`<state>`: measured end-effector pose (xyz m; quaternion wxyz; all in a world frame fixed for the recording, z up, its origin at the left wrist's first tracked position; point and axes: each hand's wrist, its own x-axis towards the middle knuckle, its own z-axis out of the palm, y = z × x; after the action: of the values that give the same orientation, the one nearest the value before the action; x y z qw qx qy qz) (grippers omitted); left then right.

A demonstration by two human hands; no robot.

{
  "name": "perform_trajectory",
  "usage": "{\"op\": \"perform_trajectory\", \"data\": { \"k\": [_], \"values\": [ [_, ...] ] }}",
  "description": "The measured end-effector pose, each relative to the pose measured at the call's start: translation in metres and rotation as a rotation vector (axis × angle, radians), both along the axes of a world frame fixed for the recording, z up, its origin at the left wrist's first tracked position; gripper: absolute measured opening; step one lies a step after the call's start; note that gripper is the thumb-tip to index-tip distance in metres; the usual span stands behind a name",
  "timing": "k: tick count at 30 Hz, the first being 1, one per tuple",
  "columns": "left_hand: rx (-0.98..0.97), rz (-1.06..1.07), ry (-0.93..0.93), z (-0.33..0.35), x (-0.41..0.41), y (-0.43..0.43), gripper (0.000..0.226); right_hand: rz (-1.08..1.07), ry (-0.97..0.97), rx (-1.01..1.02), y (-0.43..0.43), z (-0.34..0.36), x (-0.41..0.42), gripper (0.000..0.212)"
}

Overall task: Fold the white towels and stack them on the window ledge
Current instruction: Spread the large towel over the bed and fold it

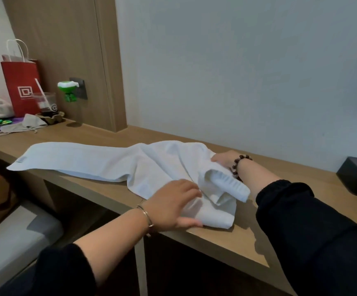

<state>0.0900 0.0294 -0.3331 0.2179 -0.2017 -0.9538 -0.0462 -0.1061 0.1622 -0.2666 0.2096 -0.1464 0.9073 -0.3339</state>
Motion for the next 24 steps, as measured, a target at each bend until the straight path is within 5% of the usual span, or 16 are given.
{"op": "perform_trajectory", "data": {
  "k": [3,7,9,13,18,21,24],
  "values": [
    [-0.119,0.101,-0.126,-0.005,-0.003,0.021,0.052,-0.009,-0.126,-0.119,0.008,-0.003,-0.001,0.037],
    [-0.056,0.224,-0.13,-0.006,-0.005,0.024,0.021,0.172,-0.355,-0.046,0.022,-0.008,-0.008,0.096],
    [0.121,0.303,-0.211,0.002,-0.004,0.016,0.018,0.215,-0.336,0.041,0.03,-0.001,0.003,0.075],
    [0.626,0.304,-0.244,0.033,0.005,-0.009,0.019,0.264,0.146,0.431,0.038,0.003,0.007,0.018],
    [1.319,0.409,-0.057,0.053,0.02,-0.045,0.027,0.009,0.63,0.516,0.03,0.004,0.021,0.025],
    [1.574,0.318,-0.11,0.056,0.035,-0.069,0.014,-0.24,0.843,0.122,0.023,0.004,0.014,0.019],
    [1.534,-0.015,-0.518,0.061,0.054,-0.075,0.053,-0.342,0.781,-0.315,0.015,0.013,0.006,0.02]
  ]
}}
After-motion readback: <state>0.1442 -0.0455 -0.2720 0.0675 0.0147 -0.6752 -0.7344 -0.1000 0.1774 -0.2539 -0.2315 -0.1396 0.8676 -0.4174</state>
